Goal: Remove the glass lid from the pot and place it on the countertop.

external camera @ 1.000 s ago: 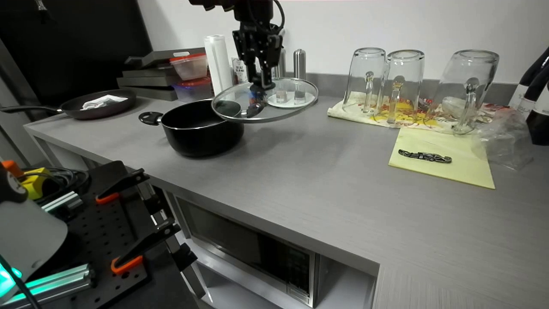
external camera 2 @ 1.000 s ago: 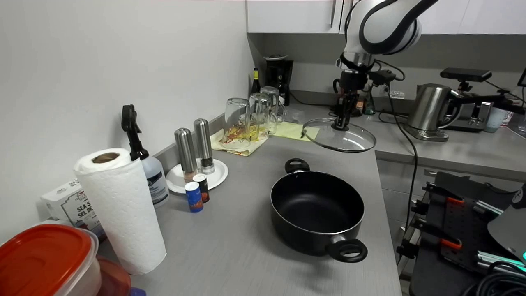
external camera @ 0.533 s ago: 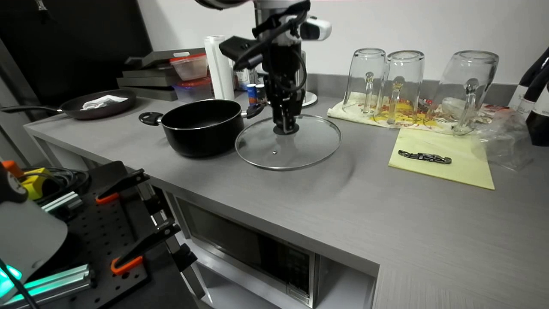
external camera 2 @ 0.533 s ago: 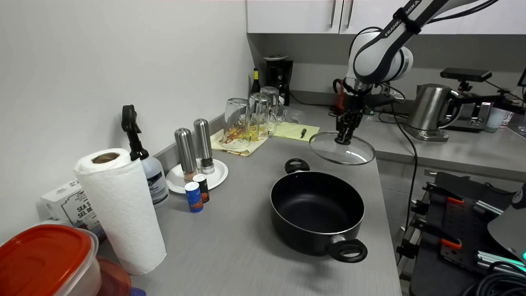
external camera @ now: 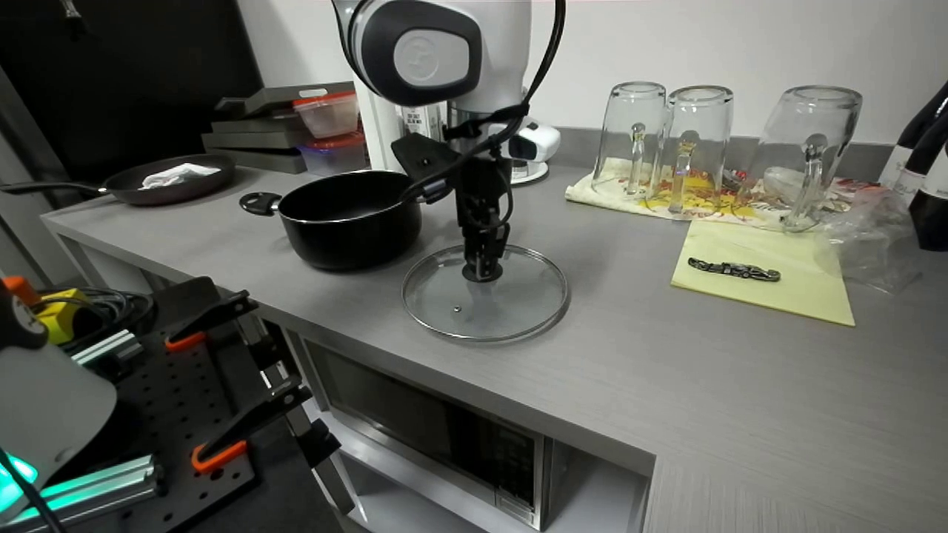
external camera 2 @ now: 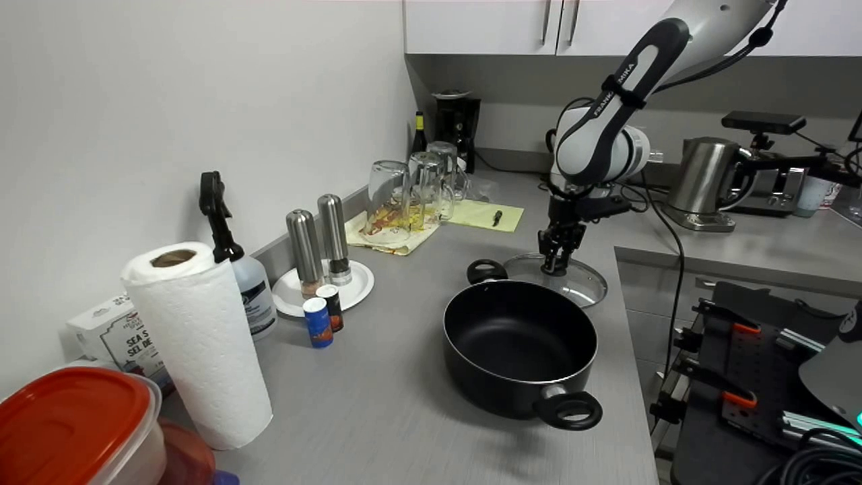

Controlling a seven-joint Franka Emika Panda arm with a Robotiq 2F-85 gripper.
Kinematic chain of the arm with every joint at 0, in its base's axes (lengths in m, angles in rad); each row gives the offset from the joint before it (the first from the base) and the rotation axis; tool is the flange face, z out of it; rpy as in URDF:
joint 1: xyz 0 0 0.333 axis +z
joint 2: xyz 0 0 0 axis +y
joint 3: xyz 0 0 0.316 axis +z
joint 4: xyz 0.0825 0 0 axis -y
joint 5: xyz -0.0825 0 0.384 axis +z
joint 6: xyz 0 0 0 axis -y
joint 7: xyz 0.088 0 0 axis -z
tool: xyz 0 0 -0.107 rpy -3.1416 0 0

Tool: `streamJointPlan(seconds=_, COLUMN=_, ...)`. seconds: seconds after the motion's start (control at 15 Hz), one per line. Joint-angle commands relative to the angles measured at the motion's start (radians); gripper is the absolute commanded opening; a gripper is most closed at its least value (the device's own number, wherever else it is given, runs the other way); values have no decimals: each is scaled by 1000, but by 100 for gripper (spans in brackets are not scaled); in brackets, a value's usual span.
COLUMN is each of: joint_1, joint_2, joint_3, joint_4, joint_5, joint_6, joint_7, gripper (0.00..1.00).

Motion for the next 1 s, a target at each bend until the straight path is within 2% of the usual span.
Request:
streamJointPlan(seconds=0.0, joint_1=-10, joint_2=38, joint_3=20, joint_4=39, joint_5=29, joint_6=17, joint_7=23, gripper=25)
streamJointPlan(seconds=0.2, joint_1=-9, joint_2=47, joint_3=22, joint_4=51, joint_5=29, joint_6=16, joint_7=34, gripper=25)
streamJointPlan(seconds=0.27, joint_1=-10, joint_2=49, joint_3=23, joint_4=54, joint_5=30, joint_6=15, joint_7=37, gripper=75)
streamJointPlan(seconds=0.33, joint_1=-11, joint_2=49, joint_3=24, joint_4=54, joint_5=31, joint_6=16, joint_7=38, gripper=77)
streamJointPlan(seconds=0.53, joint_1=-18, joint_2=23, joint_3=33, joint_4=43, joint_5=44, joint_6=15, joint_7=28, gripper=97)
streamJointPlan(seconds=0.67, joint_1=-17, joint_2=-16, joint_3=36, joint_4=18, joint_5=51, joint_6=24, joint_7=28, gripper=100)
streamJointPlan(seconds=0.73, joint_1=-7, joint_2=28, joint_3=18, joint_4=47, joint_5=19, joint_6=1, joint_7=33, gripper=93)
streamJointPlan(seconds=0.8, joint_1=-7, joint_2=20, joint_3=20, joint_4=46, joint_5=22, joint_6=1, joint_7=33, gripper=100)
streamJointPlan(seconds=0.93, joint_1=-6, joint_2=7, joint_3=21, joint_4=44, joint_5=24, joint_6=1, joint_7=32, gripper=100)
